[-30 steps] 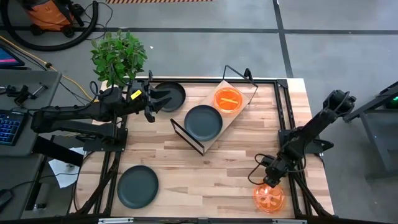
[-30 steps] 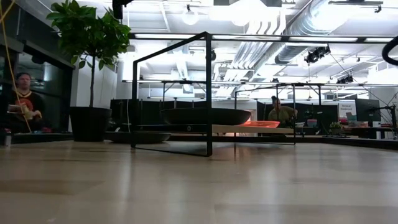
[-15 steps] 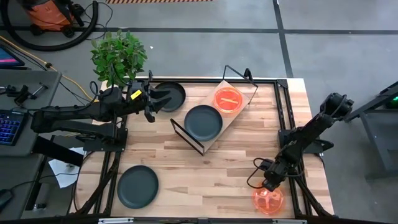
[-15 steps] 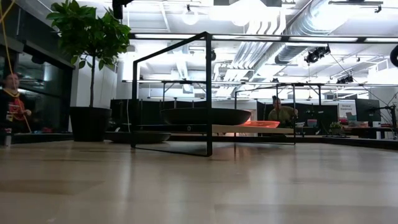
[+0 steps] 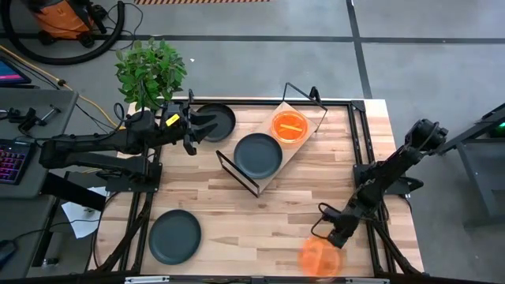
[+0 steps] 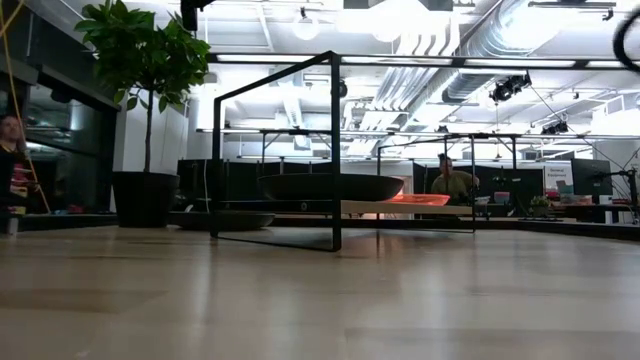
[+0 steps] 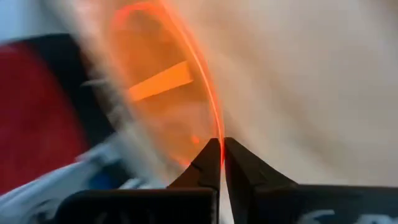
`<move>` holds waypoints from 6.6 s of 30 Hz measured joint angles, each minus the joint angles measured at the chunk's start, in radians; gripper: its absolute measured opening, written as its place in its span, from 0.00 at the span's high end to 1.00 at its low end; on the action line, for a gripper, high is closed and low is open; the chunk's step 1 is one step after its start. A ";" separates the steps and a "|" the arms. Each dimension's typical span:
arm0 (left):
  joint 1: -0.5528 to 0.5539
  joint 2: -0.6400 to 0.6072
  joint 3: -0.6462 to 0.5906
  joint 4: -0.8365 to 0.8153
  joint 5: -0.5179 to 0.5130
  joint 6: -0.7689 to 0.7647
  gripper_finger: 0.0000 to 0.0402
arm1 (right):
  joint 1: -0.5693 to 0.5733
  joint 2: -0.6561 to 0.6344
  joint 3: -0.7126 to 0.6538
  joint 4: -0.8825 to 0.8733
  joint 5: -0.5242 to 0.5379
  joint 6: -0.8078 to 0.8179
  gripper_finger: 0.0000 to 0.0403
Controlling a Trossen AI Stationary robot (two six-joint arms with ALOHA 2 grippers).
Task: Place and stack plates onto a shelf
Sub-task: Stack the orange plate on top of the stacked orange plates on the shelf, then stack the top black plate on top of the black plate on the shelf
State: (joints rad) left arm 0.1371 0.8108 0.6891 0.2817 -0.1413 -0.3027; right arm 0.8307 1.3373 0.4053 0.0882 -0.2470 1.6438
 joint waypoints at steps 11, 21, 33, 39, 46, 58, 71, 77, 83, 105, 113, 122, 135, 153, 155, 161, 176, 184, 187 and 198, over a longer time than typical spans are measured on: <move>0.000 0.000 0.000 0.000 0.000 0.000 0.60 | -0.027 -0.002 -0.136 0.759 0.331 0.035 1.00; 0.000 0.000 0.000 0.000 0.000 0.000 0.60 | -0.318 -0.144 -0.132 0.912 0.433 -0.231 1.00; 0.000 0.000 0.000 0.001 0.000 0.000 0.60 | -0.788 -0.507 -0.131 0.243 0.735 -0.203 1.00; 0.000 0.000 0.000 0.001 -0.001 0.000 0.60 | -0.872 -0.452 0.000 -0.122 0.848 -0.081 1.00; 0.000 0.000 0.000 0.001 -0.028 0.000 0.60 | -0.968 -0.276 0.228 -0.458 0.849 -0.133 1.00; 0.000 0.000 0.000 0.001 -0.027 0.000 0.60 | -1.044 -0.120 0.256 -0.436 0.870 -0.099 1.00; 0.000 0.000 0.000 0.001 -0.027 0.000 0.60 | -1.075 -0.119 0.256 -0.421 0.837 -0.126 0.97; 0.000 0.000 0.000 0.004 -0.027 0.017 0.60 | -1.080 -0.119 0.256 -0.416 0.837 -0.125 0.79; 0.000 0.000 0.000 0.005 -0.027 0.017 0.60 | -1.080 -0.121 0.255 -0.401 0.819 -0.099 0.57; 0.000 0.000 0.000 -0.034 -0.026 0.060 0.60 | -1.038 -0.475 0.254 0.244 0.337 -1.030 0.45; 0.000 0.000 0.000 -0.034 -0.002 0.070 0.60 | -0.938 -0.488 0.255 0.298 0.243 -1.310 0.45; 0.000 0.000 0.000 -0.035 0.046 0.070 0.60 | -0.901 -0.452 0.255 0.297 0.239 -1.390 0.45; 0.146 0.148 0.238 -0.392 -0.054 0.052 0.62 | -0.903 -0.454 0.255 0.298 0.293 -1.372 0.45; 0.284 0.372 0.087 -1.028 0.028 0.518 0.65 | -0.903 -0.453 0.255 0.289 0.298 -1.330 0.45; 0.277 0.372 0.038 -0.969 0.025 0.581 0.66 | -0.903 -0.453 0.255 0.289 0.298 -1.330 0.45; 0.276 0.372 -0.076 -0.766 0.000 0.781 0.66 | -0.903 -0.453 0.255 0.288 0.318 -1.330 0.45; 0.370 0.574 -0.122 -0.597 -0.013 1.022 0.66 | -0.903 -0.453 0.255 0.286 0.353 -1.303 0.45; 0.372 0.654 -0.120 -0.504 -0.097 1.014 0.66 | -0.903 -0.453 0.255 0.284 0.358 -1.259 0.45; 0.373 0.656 -0.120 -0.492 -0.098 1.014 0.67 | -0.903 -0.453 0.255 0.277 0.358 -1.251 0.45; 0.368 0.655 -0.045 -0.568 -0.081 0.889 0.97 | -0.903 -0.453 0.255 0.271 0.357 -1.251 0.45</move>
State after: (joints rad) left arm 0.5053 1.4661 0.6442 -0.2865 -0.2222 0.5865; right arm -0.0723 0.8845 0.6601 0.3588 0.1100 0.3927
